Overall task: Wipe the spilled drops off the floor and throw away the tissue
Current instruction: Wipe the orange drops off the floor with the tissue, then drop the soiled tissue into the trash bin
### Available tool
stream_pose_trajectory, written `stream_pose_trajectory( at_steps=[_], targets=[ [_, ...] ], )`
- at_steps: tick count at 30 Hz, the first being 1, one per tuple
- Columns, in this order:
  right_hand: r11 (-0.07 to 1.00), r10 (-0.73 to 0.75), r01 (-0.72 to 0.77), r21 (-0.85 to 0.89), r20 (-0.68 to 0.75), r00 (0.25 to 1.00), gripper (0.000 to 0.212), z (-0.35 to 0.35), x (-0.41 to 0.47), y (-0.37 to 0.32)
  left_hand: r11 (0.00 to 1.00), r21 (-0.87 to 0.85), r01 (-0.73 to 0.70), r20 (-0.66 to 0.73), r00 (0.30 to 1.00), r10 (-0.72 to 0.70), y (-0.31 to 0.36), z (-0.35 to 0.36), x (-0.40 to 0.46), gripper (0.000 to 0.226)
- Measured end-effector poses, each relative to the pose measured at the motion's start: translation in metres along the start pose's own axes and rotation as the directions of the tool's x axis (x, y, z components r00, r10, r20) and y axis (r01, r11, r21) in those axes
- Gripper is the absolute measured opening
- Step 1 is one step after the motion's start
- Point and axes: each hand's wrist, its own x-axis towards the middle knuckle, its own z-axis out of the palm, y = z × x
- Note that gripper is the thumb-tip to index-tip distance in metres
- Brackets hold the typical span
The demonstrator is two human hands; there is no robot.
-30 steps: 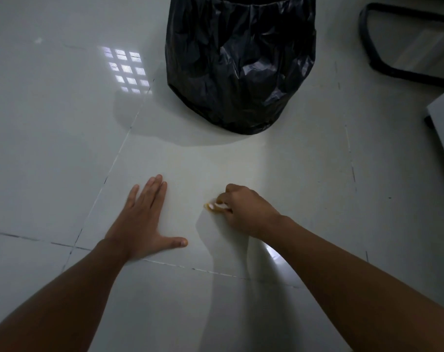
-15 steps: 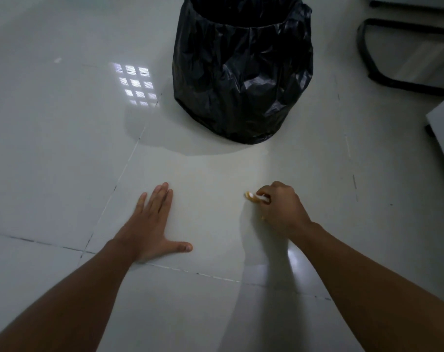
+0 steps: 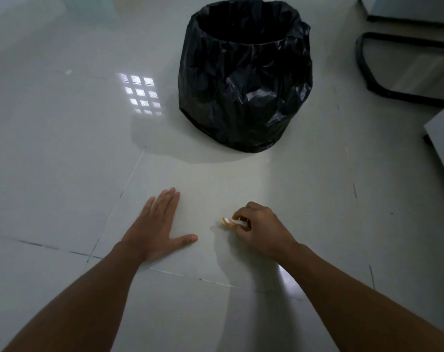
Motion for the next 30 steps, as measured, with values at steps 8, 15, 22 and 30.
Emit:
stream_pose_trajectory(
  at_steps=[8,15,22,30],
  targets=[
    [0.992,-0.005,0.023,-0.122,0.147,0.989,0.020,-0.072,0.039,-0.013,0.995,-0.093,-0.024,-0.106,0.994,0.014,0.033,-0.050,0.025,0.086],
    [0.996,0.071,-0.073,-0.044,-0.049,0.996,0.010,-0.169,0.078,-0.034,0.989,-0.130,-0.071,-0.310,0.950,0.027,0.060,-0.133,0.071,0.052],
    [0.975,0.204,-0.157,0.159,-0.339,0.918,0.006,-0.267,0.117,-0.047,0.980,0.000,-0.199,-0.541,0.824,0.168,0.093,-0.225,0.128,0.050],
    [0.994,0.038,-0.063,-0.088,-0.261,0.965,0.005,-0.296,0.158,-0.051,0.993,0.006,-0.117,-0.456,0.884,0.107,0.107,-0.259,0.195,0.074]
  ],
)
